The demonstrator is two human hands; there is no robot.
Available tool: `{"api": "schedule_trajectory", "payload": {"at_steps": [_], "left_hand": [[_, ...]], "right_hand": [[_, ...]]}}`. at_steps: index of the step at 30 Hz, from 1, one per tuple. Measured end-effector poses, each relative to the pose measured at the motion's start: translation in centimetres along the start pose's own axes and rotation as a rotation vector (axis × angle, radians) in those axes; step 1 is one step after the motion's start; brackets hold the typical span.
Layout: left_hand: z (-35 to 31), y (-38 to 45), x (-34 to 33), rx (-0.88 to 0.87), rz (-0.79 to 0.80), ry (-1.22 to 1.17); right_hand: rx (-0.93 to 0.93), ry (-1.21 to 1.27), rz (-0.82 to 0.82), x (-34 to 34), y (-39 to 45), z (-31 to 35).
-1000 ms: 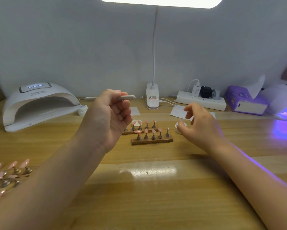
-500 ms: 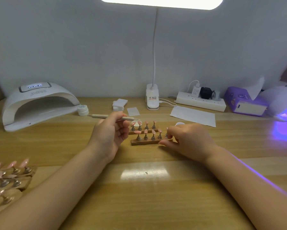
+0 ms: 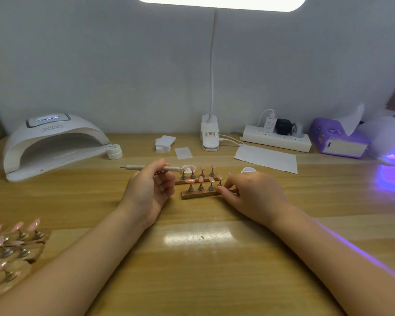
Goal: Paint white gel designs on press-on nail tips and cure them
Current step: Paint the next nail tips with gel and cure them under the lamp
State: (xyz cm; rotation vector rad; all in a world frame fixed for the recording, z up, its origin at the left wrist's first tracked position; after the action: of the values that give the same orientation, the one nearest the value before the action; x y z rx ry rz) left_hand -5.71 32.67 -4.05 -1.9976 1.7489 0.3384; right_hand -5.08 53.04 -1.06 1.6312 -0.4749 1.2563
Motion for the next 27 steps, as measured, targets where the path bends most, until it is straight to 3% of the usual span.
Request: {"api": "schedule_trajectory", "payload": {"at_steps": [13, 24, 27], "left_hand": [[0.1, -0.1, -0.1, 0.004, 0.005, -0.011], [-0.1, -0.4, -0.3, -0.013, 0.016, 0.010], [-0.2, -0.6, -0.5, -0.044, 0.037, 0.027]], "right_hand": [[-0.188, 0.097, 0.043, -1.0, 0.2, -0.4], [-0.091, 0.093, 0.014, -0.3, 0.0, 0.4], [-0.096, 0.170, -0.067, 0.4, -0.3, 0.6]]}}
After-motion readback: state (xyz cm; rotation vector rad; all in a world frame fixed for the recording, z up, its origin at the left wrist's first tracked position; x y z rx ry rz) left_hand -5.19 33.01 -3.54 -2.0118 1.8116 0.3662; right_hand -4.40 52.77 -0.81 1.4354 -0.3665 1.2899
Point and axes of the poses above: each hand's wrist, its own y-axis towards the middle knuckle, its own x-axis out of the back of the hand, z = x × y, the point moved 6 cm from there along y, towards the middle knuckle, and after that the axes turned 2 degrees about x, right-handed, at the moved point
